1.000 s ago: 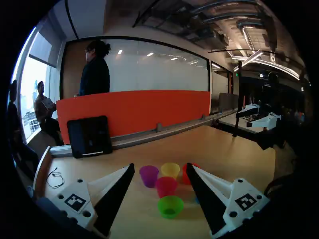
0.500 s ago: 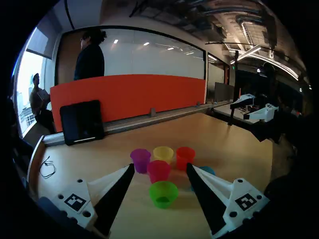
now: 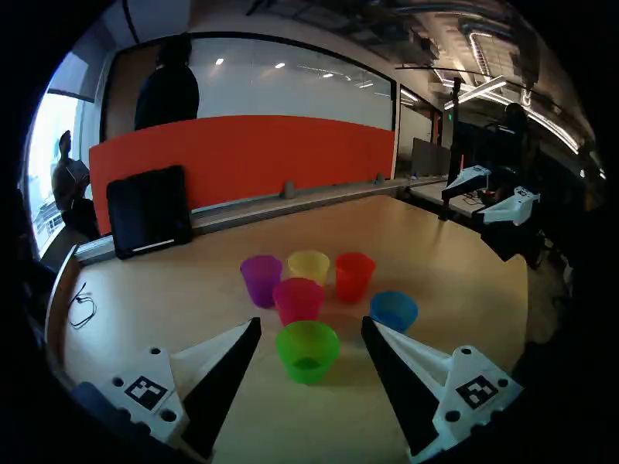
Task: Pour water
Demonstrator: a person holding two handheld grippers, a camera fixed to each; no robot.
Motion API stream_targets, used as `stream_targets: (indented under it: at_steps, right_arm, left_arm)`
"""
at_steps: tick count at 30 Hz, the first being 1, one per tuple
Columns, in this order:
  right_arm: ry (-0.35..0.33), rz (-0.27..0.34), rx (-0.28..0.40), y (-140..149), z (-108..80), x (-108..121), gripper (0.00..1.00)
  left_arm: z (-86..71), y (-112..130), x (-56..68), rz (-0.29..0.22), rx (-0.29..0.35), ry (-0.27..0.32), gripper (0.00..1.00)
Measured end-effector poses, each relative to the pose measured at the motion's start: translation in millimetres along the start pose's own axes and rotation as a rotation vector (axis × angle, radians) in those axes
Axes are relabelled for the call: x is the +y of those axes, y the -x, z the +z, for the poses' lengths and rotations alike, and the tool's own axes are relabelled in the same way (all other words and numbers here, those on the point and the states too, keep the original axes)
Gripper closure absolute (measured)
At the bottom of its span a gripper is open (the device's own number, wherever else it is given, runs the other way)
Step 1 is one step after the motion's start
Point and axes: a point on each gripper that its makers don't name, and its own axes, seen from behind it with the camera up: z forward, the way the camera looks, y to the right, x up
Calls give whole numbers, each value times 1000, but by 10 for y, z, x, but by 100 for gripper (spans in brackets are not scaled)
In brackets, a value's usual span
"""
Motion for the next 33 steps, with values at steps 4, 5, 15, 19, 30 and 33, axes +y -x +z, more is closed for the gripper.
stream_targets:
  at_steps: [4,5,15,19,30,33]
  right_arm:
    - [-13,-8,-22,112,46,-28,1]
    - [-16,-10,-28,143,60,-32,1]
    - [-45,-20,-75,333,174,-69,1]
    - [-60,-32,-92,384,231,-97,1]
    - [-98,-57,-147,586,421,-169,1]
    - [-105,-61,-162,650,482,-190,1]
  left_arm:
    - [52,135,26,9,-29,5,4]
    - [62,167,35,10,-36,8,4]
    - [174,442,56,35,-109,17,3]
    - [221,540,30,43,-143,20,3]
    - [367,739,-47,52,-211,34,4]
    - [413,765,-56,53,-222,39,4]
